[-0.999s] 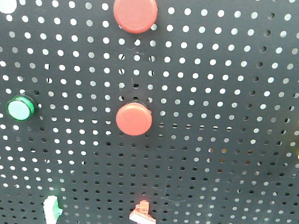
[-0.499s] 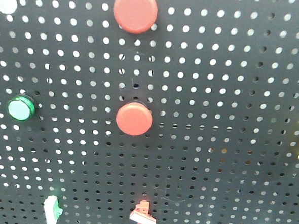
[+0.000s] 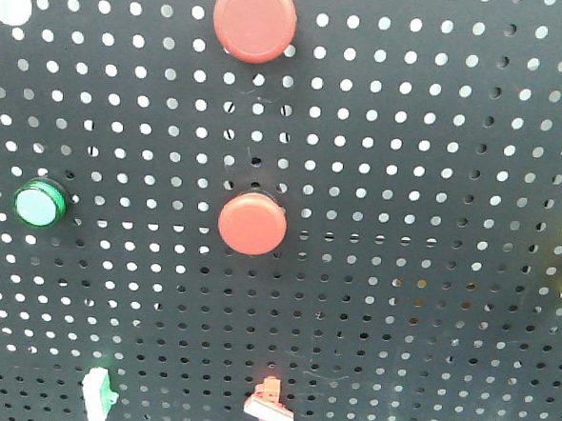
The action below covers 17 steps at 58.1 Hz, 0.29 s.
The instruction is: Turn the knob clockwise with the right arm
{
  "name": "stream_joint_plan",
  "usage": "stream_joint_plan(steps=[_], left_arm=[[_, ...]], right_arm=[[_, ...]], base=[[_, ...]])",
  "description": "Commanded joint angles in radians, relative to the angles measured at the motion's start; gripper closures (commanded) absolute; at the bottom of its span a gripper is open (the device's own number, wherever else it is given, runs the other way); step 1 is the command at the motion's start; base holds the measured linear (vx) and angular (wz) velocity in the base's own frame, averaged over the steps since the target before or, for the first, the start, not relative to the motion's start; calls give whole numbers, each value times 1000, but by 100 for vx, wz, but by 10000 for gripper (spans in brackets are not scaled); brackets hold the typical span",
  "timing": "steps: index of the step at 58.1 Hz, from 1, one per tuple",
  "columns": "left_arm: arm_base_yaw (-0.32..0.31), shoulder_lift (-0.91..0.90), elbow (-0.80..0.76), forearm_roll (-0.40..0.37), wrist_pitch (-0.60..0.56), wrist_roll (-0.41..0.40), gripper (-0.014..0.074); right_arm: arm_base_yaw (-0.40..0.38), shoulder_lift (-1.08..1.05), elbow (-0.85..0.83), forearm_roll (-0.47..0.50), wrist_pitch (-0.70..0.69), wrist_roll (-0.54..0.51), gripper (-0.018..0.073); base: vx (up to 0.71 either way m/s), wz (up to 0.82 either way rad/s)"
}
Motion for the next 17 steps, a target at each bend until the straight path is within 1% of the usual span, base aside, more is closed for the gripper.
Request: stream_joint_plan(steps=[1,17], left_arm=[[2,0,13,-8,-82,-6,603],[2,0,13,-8,-82,-6,603]], right_arm=[[-5,-11,6,-9,-77,-9,568],[-5,-11,6,-9,-77,-9,568]], base=[[0,0],[0,0]])
